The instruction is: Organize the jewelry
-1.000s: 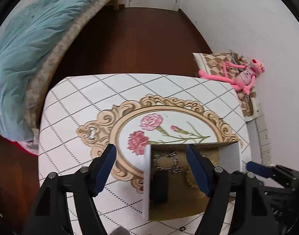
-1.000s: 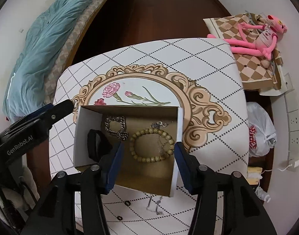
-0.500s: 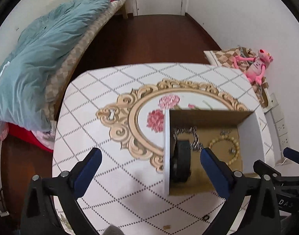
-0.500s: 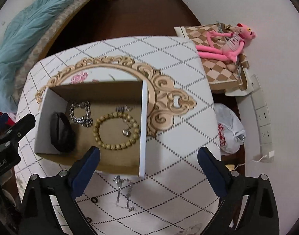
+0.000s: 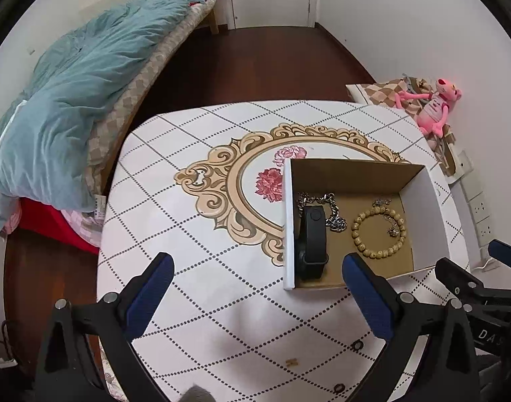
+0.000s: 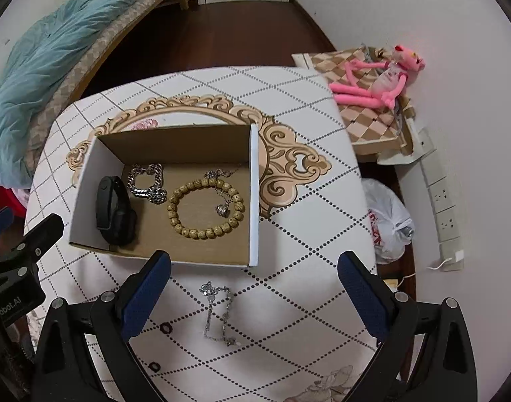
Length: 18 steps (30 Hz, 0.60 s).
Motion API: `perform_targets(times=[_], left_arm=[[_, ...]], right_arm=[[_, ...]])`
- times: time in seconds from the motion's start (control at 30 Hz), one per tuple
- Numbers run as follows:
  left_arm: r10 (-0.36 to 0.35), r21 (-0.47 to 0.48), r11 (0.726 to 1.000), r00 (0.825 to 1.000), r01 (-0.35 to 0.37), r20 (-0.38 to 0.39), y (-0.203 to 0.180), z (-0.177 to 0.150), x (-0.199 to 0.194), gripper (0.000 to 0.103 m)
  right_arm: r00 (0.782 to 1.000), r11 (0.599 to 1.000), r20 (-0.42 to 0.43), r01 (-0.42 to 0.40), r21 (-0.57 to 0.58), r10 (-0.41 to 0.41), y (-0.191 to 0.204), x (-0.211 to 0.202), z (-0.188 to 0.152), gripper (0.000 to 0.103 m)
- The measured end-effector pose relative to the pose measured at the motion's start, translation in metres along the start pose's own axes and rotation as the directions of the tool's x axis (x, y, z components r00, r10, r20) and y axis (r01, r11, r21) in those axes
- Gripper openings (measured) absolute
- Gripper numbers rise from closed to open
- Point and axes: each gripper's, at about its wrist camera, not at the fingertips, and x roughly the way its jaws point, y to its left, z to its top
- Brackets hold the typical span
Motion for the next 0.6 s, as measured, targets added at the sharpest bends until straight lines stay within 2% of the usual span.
perform_targets(times=[0.33, 0.6], left_arm=[[0.007, -0.01, 1.0, 0.997, -0.007, 0.077, 0.003, -0.012, -0.052, 0.103], [-0.002, -0.024, 1.0, 0.995, 0.004, 0.095, 0.006, -0.029, -0.076, 0.103]], right_arm=[[0.995, 1.0, 0.099, 0.008, 0.015, -0.009, 0.0, -0.052, -0.018, 0.101], [0.993, 0.998, 0.114, -0.04, 0.038, 0.036, -0.005, -0.08, -0.042, 0.101]])
